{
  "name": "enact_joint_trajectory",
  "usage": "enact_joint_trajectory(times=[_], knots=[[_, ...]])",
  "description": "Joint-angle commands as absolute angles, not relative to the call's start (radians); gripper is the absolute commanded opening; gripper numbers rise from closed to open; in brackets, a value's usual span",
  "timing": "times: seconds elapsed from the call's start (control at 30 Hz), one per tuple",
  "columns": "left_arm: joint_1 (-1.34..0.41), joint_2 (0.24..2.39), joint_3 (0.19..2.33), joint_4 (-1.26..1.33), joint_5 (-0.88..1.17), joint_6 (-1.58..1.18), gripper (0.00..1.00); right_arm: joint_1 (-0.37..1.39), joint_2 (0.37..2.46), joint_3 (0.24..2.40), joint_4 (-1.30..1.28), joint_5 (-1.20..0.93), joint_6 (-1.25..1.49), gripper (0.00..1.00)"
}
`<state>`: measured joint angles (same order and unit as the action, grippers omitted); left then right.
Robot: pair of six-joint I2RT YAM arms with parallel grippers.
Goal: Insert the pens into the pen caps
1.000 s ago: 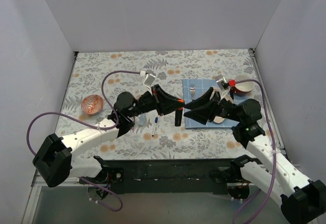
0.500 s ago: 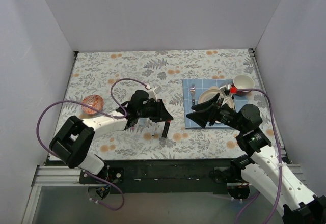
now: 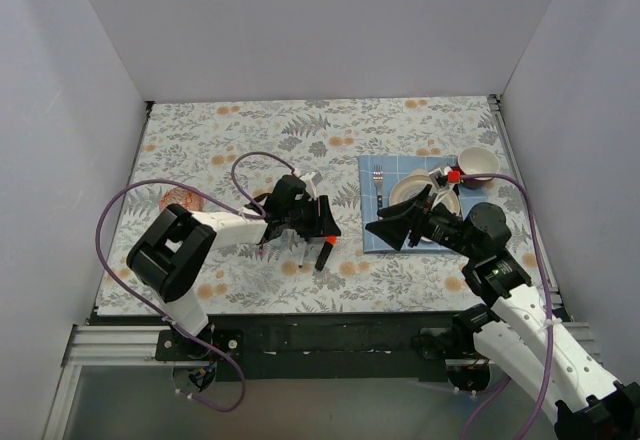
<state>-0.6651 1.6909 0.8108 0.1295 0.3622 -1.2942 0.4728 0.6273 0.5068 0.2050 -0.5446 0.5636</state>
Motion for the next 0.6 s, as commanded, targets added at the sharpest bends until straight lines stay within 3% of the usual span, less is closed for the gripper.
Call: enact_joint_trajectory(times=[0.0,0.1,0.13,0.17,0.3,0.57], knots=[[-0.669,1.684,0.864,0.069,0.282,-1.236,0.66,0.474,0.603,0.543,0.173,-0.505,0.528,0.74],[-0.669,1.664,0.929,0.005,0.244,-1.177,0.77,0.474,0.603,0.548,0.141,-0.471,0.519,0.75],[-0.669,1.657,0.949,-0.039,0.230,-1.166,0.93,0.474,0.607,0.554,0.108,-0.466,0.517,0.75],[-0.669,1.628,0.986,-0.072,0.219,-1.138,0.98,0.476,0.612,0.572,0.092,-0.462,0.514,0.76],[-0.669,1.497,0.999,-0.055,0.222,-1.083,0.98,0.474,0.633,0.618,0.019,-0.431,0.496,0.90],[-0.667,1.139,0.809,0.176,0.311,-1.058,0.98,0.474,0.644,0.733,-0.172,-0.267,0.413,0.93]])
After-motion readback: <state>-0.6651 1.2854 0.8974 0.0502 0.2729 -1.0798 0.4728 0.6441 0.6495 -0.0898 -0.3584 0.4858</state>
